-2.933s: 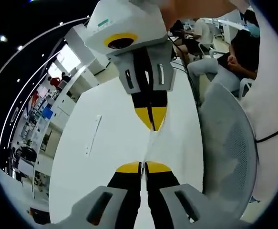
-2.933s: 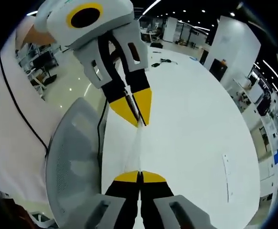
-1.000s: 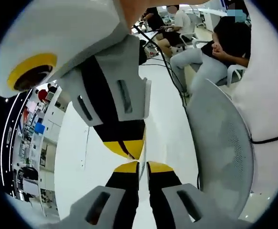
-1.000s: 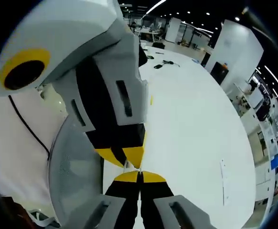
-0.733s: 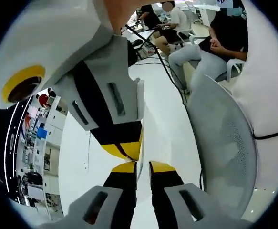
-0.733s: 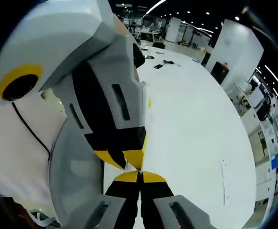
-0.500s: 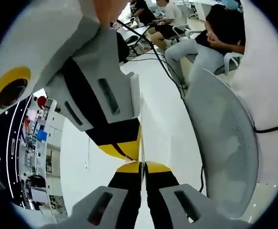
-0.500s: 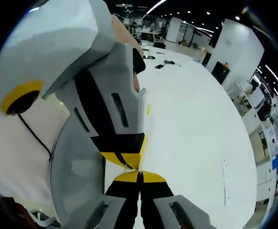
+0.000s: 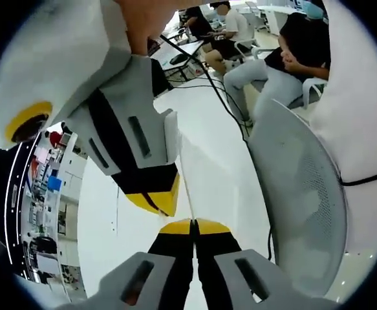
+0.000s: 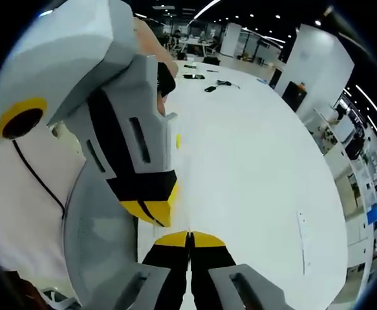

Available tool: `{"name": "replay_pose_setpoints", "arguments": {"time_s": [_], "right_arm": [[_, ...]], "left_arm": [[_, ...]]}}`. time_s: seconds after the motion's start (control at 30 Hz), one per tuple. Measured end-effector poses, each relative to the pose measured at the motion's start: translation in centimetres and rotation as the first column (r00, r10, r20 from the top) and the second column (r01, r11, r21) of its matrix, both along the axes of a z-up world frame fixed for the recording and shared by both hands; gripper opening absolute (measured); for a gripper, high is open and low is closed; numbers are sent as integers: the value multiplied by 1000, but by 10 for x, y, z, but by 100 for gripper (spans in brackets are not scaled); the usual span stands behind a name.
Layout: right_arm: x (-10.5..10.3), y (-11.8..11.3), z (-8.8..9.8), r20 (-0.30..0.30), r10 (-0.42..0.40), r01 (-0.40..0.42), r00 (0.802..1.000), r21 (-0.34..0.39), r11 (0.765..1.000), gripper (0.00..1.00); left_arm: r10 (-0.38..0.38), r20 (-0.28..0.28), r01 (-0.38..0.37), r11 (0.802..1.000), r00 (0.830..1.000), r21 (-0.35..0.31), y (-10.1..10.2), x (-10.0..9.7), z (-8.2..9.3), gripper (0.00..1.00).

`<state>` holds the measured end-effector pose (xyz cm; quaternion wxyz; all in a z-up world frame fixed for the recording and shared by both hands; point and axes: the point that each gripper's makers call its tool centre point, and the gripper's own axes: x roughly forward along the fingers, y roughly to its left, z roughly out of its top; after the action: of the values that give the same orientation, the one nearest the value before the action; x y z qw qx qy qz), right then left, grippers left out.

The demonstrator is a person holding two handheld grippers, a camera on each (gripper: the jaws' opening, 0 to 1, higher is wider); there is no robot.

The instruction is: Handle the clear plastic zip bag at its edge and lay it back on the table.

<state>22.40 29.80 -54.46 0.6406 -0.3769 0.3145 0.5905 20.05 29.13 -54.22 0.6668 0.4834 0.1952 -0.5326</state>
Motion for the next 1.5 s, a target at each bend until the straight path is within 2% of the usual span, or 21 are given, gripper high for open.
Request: {"name": "replay_pose_setpoints", "arguments": {"time_s": [0.2, 0.7, 1.07, 1.3, 1.37, 1.5], "right_arm": [[5, -6, -1, -10, -31, 31, 999, -6, 1000, 0], [-4, -6, -8, -58, -42, 41, 997, -26, 999, 0], [-13, -4, -19, -122, -41, 35, 992, -57, 998, 4], [-10, -6, -28, -134, -57, 47, 989, -75, 996, 4], [-14, -6, -26, -145, -52, 42, 988, -76, 996, 0], [-13, -4, -25, -132, -42, 33, 990, -69, 997, 0]], "left_arm": [[-8, 6, 8, 1000, 1000, -7, 0, -3, 0, 0], [-9, 36, 9, 1000, 999, 1, 0, 2, 1, 0], [-33, 66, 31, 999, 997, 22, -1, 2, -1, 0], [-55, 84, 53, 998, 995, 30, -4, -1, -2, 0], [-59, 88, 57, 998, 994, 29, -4, -1, -2, 0], [-55, 82, 53, 998, 995, 25, -4, -1, -2, 0]]}}
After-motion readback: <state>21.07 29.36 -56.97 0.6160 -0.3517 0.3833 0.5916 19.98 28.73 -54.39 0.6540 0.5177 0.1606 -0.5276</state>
